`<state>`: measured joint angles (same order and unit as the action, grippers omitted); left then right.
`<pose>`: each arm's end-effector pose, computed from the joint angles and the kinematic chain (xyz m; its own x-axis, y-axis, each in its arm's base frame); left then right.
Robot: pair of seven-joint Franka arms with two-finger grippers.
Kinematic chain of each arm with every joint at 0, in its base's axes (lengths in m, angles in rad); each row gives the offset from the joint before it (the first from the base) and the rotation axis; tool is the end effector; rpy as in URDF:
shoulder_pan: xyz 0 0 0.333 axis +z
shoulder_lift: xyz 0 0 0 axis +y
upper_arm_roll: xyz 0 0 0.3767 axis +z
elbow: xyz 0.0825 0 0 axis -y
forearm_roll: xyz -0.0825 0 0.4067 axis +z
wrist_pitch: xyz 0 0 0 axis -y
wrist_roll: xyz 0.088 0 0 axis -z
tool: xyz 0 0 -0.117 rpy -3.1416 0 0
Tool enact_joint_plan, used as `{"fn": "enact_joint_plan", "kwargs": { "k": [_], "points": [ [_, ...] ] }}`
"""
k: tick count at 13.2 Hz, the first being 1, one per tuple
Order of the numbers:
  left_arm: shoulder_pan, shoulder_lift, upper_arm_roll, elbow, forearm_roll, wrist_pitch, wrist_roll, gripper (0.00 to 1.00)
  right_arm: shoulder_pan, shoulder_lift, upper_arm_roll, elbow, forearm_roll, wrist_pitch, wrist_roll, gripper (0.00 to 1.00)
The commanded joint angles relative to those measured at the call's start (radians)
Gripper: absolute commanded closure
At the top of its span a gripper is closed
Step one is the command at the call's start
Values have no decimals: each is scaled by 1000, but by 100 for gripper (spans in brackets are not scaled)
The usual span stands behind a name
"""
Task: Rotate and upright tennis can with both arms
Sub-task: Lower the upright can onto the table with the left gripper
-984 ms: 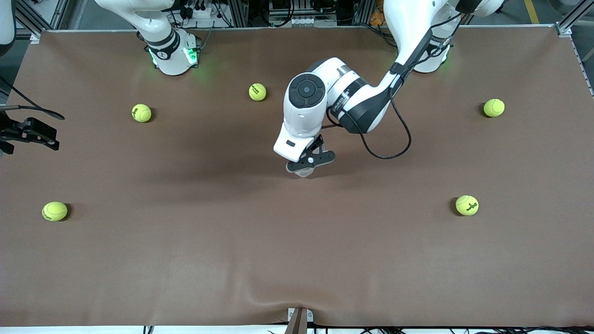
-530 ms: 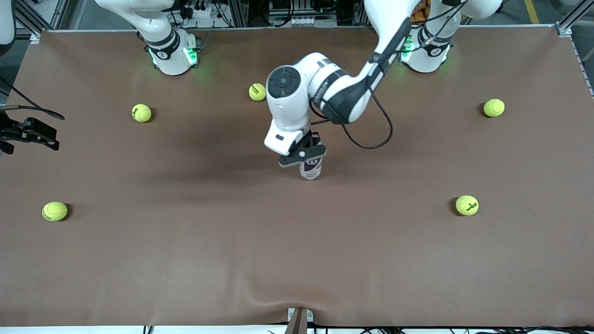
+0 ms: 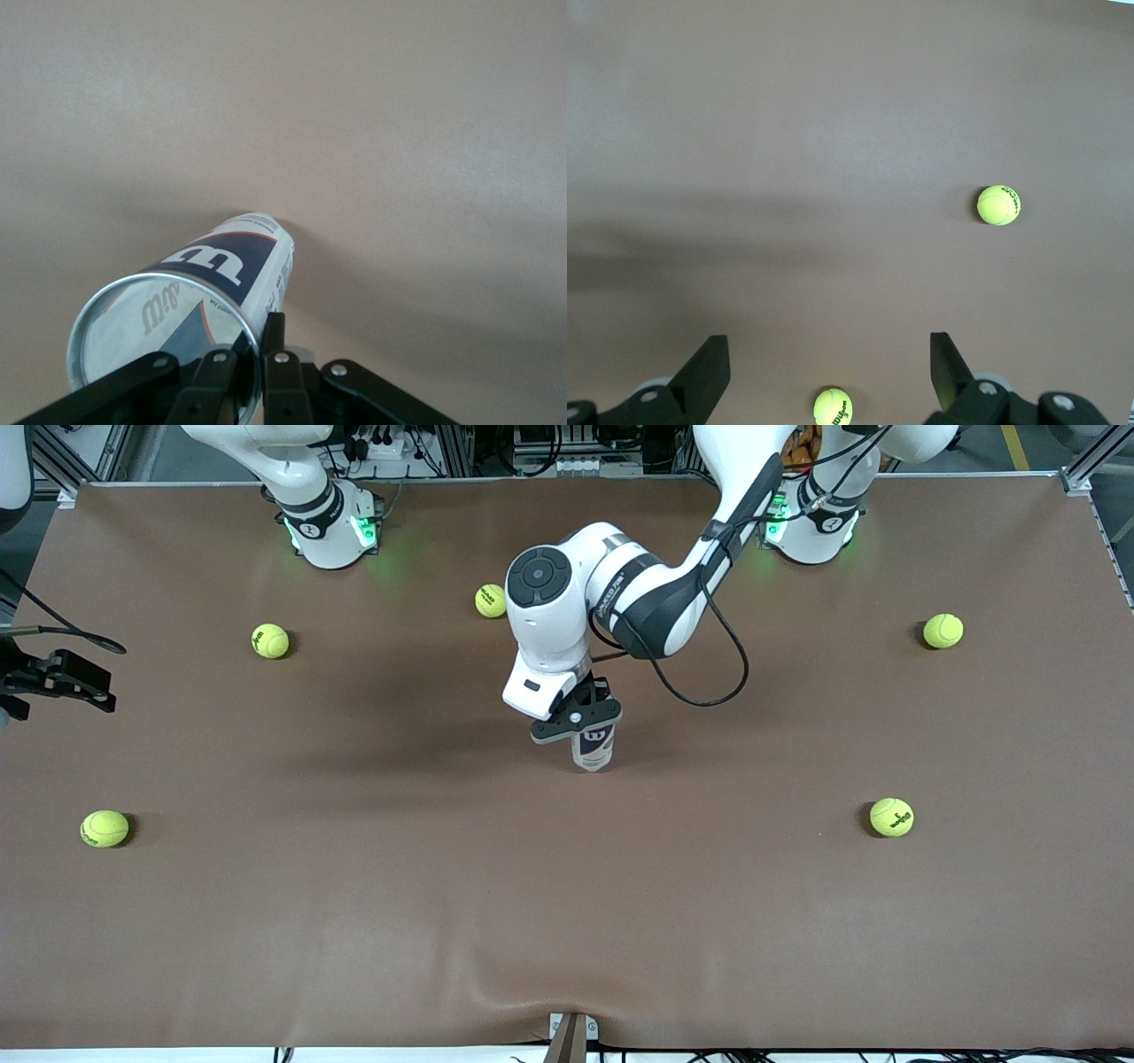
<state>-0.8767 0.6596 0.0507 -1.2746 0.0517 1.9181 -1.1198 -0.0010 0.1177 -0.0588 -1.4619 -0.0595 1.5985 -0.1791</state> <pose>0.5320 -0.5862 0.3950 0.9634 0.2603 0.0642 0.2635 -0.9634 -0.0494 0.6223 -0.0416 0.6614 0.9927 0.1208 0.0069 0.1200 -0.9904 0.0687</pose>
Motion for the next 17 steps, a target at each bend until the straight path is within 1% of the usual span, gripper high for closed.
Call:
{"fn": "enact_joint_plan", "kwargs": {
  "k": [1,3,5,6,7,8,9,10,11,12,13,17],
  "points": [
    [-7,12,5,27,14,15,-23,100,-1,4,1,9,29,-11,21,0],
    [-7,20,3,26,14,41,-21,100,4,2,2,5,41,-41,160,0],
    [-7,28,5,20,16,42,-25,100,0,2,4,11,47,-34,300,0],
    [-7,31,5,20,16,42,-25,100,-7,2,2,11,68,-34,311,0],
    [-7,31,5,20,16,42,-23,96,-10,2,1,12,85,-41,313,0],
    [-7,35,5,20,16,42,-23,96,-10,2,-1,11,86,-45,311,0],
    [-7,43,5,18,17,42,-20,91,-10,2,-1,11,86,-43,313,0],
    [-5,45,5,18,17,42,-18,74,-8,2,-1,11,86,-43,309,0],
    [-5,45,5,18,17,42,-14,44,-8,2,-1,11,86,-43,305,0],
    [-5,40,6,20,17,42,-14,10,-2,2,1,11,86,-43,303,0],
    [-5,35,8,20,17,42,-18,0,4,2,1,11,86,-43,302,0],
    [-2,22,12,21,17,42,-17,0,-1,2,1,11,84,-43,302,0]
  ]
}}
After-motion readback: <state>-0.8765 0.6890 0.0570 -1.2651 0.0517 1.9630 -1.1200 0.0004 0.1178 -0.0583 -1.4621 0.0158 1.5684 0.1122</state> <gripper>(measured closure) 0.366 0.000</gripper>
